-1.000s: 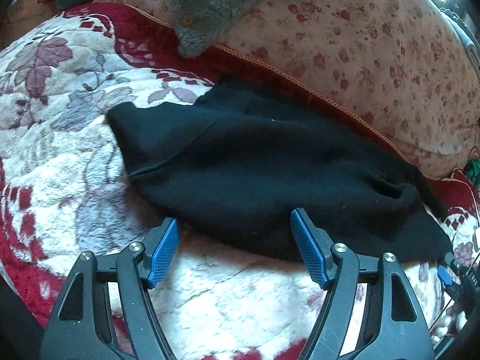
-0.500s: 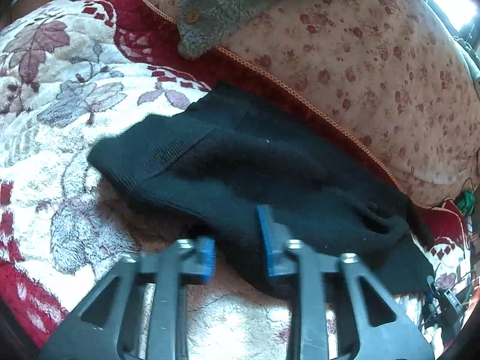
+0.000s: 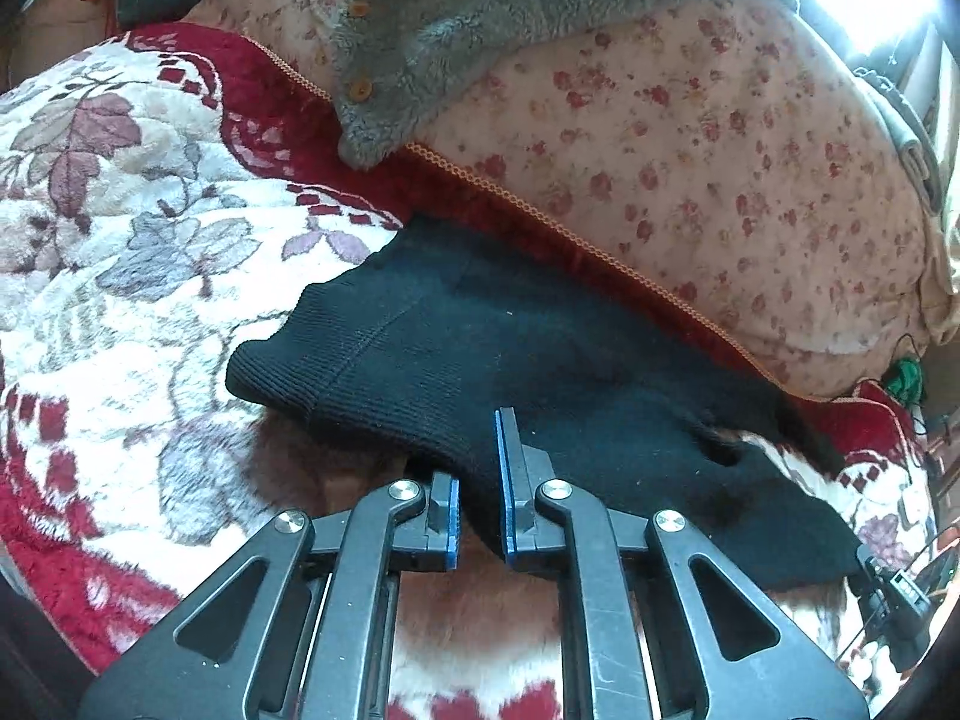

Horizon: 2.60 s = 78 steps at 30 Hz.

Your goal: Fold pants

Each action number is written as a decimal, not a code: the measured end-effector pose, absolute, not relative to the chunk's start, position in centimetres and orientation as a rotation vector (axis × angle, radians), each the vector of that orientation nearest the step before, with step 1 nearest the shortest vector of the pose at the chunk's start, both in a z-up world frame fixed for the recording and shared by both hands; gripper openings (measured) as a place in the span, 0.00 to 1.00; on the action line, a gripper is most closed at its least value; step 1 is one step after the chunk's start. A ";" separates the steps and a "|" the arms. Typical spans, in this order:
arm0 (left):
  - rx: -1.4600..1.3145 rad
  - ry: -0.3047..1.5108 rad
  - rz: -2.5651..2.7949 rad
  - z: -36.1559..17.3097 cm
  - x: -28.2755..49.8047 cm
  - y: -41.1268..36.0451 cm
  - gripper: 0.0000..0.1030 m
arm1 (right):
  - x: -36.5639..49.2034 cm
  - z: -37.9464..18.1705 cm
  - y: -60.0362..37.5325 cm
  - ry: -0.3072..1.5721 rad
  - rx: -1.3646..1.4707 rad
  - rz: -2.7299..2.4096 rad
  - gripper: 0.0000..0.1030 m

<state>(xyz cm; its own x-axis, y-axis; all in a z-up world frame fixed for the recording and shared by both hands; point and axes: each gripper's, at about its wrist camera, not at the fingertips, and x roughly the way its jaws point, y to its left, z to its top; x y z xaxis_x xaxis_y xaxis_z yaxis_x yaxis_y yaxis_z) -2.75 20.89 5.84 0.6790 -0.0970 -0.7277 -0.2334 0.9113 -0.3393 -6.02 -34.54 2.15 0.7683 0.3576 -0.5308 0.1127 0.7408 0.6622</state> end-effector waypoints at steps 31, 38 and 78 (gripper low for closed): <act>-0.298 0.912 0.189 4.9 -10.3 23.1 0.25 | -13.0 4.9 -35.5 0.935 0.603 -0.094 0.24; -0.233 0.826 0.227 8.3 -11.5 23.7 0.26 | -11.3 7.0 -34.7 0.869 0.620 0.009 0.25; 0.218 1.099 -0.596 3.4 17.2 10.7 0.53 | 20.9 1.9 -24.2 1.132 -0.184 0.549 0.33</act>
